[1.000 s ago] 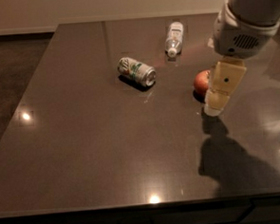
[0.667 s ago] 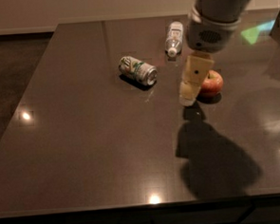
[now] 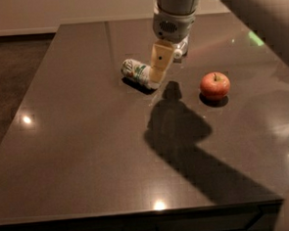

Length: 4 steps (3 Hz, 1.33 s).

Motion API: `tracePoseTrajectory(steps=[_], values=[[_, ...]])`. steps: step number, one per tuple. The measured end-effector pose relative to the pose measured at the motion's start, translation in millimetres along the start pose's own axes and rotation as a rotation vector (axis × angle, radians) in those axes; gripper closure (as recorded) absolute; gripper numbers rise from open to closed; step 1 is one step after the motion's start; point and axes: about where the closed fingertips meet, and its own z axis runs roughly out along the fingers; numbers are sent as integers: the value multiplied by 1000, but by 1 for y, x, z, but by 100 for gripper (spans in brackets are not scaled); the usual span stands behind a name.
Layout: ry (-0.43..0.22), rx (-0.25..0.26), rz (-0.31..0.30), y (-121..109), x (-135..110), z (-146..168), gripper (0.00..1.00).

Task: Place 7up can upright

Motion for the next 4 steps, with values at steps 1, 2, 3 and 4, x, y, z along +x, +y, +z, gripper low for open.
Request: tracePoseTrajectory(steps=[1, 2, 3, 4], values=[[7, -1, 24, -10, -24, 14, 0], [22, -23, 43, -14, -47, 36, 0], [45, -59, 52, -19, -72, 64, 0], [52, -76, 60, -25, -83, 78, 0]])
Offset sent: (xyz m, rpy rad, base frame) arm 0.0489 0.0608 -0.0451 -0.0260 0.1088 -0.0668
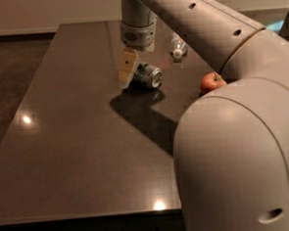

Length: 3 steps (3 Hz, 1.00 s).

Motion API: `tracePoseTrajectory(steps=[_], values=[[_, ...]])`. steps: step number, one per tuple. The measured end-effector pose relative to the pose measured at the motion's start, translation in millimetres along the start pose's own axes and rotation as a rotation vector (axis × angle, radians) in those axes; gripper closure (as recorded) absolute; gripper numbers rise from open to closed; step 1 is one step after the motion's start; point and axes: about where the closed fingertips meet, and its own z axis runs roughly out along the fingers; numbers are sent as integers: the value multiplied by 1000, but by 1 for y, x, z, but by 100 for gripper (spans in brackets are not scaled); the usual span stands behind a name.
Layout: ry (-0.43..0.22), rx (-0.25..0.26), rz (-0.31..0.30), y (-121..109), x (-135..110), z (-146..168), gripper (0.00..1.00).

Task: Place 7up can upright

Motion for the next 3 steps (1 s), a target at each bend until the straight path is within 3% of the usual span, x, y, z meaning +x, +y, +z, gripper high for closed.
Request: tracePoseTrajectory(steps=[3], values=[[28, -37, 32, -14, -21, 31, 0]])
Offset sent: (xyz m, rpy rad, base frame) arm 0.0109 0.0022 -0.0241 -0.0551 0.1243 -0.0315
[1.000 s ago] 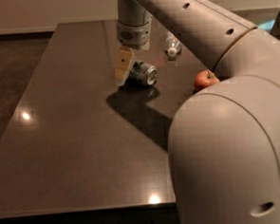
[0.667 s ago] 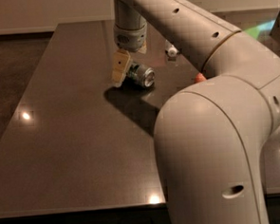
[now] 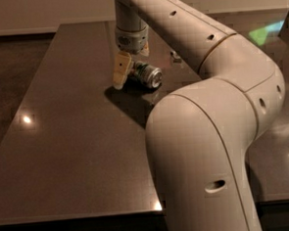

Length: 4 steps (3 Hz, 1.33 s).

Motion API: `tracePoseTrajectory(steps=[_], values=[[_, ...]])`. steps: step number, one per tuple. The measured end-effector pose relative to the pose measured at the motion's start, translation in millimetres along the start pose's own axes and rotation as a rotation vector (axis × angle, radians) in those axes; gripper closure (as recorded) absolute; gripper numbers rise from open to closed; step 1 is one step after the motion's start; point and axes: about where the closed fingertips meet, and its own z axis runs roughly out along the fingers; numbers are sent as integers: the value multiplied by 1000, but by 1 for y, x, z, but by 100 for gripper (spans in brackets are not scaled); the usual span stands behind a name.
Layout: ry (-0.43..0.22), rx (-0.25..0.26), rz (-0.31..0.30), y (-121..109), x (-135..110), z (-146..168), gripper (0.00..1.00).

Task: Place 7up can upright

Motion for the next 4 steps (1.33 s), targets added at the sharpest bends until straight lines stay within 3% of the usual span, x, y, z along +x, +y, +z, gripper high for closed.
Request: tracePoseTrajectory(steps=[2, 3, 4], values=[[-2, -5, 9, -4, -3, -1, 39], [-35, -21, -17, -2, -1, -9, 71], [-160, -47, -53, 7, 4, -32, 95]])
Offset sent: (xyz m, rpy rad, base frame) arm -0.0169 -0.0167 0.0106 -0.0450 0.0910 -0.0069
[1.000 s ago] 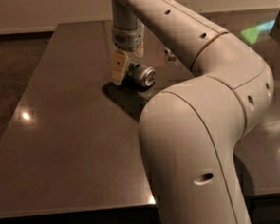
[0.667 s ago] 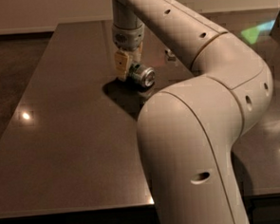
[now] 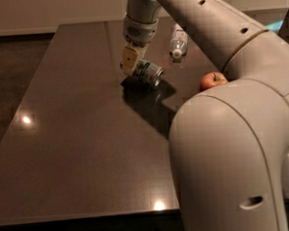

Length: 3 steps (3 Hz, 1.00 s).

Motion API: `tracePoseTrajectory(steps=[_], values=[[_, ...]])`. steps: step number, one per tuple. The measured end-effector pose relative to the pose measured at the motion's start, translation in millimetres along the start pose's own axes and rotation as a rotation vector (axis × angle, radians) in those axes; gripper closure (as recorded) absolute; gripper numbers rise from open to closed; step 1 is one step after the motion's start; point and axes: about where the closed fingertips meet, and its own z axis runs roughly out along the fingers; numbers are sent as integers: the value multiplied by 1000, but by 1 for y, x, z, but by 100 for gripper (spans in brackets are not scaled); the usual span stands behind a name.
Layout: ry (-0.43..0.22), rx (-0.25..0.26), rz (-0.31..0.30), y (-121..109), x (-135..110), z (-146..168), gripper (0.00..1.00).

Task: Place 7up can upright

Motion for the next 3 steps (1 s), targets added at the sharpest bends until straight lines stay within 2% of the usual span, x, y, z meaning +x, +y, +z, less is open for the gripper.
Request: tracePoseTrajectory(steps=[1, 2, 3], values=[[-126, -31, -56, 22, -2, -26, 100], [-276, -76, -108, 49, -9, -53, 100], [-364, -106, -123, 61, -13, -65, 100]])
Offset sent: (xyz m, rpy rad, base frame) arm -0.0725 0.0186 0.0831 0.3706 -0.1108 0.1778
